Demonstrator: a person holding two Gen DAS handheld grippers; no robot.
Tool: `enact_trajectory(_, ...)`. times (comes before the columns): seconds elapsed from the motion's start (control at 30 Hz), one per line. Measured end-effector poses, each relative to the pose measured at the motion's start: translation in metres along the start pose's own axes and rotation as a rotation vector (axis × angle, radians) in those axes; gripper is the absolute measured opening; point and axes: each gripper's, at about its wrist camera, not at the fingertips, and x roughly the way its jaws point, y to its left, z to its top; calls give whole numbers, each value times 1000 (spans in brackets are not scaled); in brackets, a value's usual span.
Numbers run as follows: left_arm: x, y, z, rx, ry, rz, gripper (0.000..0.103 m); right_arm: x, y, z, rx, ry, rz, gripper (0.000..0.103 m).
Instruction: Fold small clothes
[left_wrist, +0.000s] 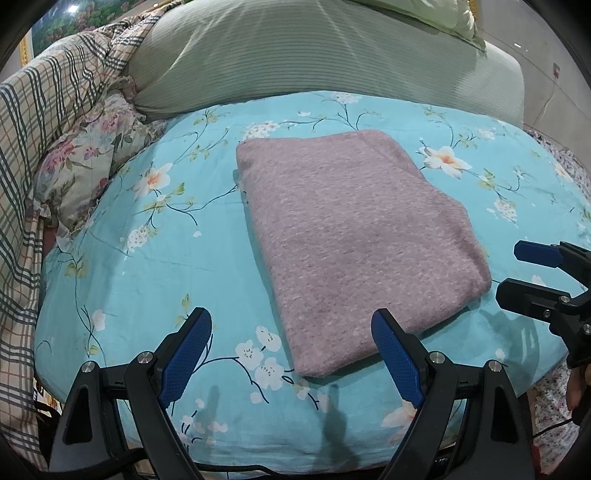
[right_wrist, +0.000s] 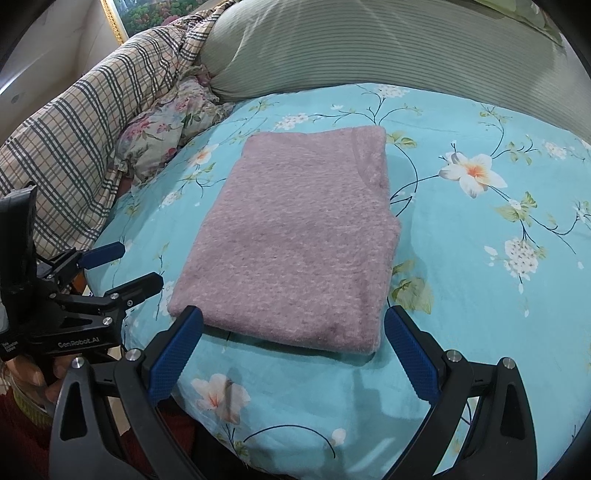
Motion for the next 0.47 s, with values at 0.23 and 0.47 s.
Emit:
enact_trajectory(0.23,7,7,7,-16,8,-5,89,4,-2,7,0,-2,6,98)
enact_trajectory(0.47,8,8,10,-29,-4,-15,89,11,-3,13,7,0,12,98)
